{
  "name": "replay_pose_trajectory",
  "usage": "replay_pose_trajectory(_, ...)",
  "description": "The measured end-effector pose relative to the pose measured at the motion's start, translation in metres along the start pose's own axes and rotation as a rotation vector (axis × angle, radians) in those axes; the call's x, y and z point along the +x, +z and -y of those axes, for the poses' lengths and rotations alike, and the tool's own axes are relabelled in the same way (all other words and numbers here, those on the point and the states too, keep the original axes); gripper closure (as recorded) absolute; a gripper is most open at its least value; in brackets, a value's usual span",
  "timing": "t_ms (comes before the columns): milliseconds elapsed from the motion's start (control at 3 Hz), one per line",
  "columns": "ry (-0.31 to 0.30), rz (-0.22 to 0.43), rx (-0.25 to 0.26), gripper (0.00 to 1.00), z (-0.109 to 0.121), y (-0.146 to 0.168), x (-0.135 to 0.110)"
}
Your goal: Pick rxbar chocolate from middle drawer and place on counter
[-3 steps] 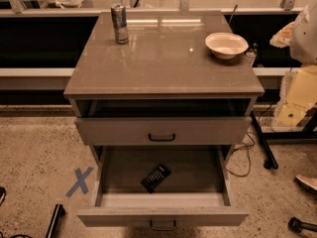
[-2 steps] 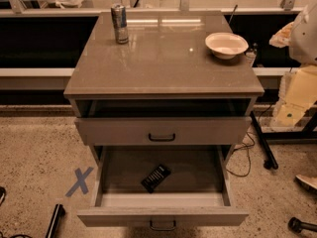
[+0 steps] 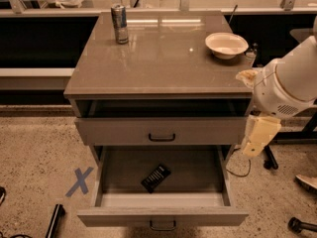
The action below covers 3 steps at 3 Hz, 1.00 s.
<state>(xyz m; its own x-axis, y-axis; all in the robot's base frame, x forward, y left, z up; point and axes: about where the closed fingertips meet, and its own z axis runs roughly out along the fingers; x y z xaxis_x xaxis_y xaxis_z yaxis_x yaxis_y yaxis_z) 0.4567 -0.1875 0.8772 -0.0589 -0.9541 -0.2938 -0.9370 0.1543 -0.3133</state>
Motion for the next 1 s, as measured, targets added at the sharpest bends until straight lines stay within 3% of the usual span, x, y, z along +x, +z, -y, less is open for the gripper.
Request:
replay_pose_trajectory(333,0.000,0.000,0.000,0.00,0.000,0.000,0.000)
replay_pose_trajectory(667,0.113,0.007,0.021,0.00,-0.007,0.022,0.011)
replay_pose_trajectory(1000,0.382,0.004,0.047,0.00,-0.054,0.085,0.033)
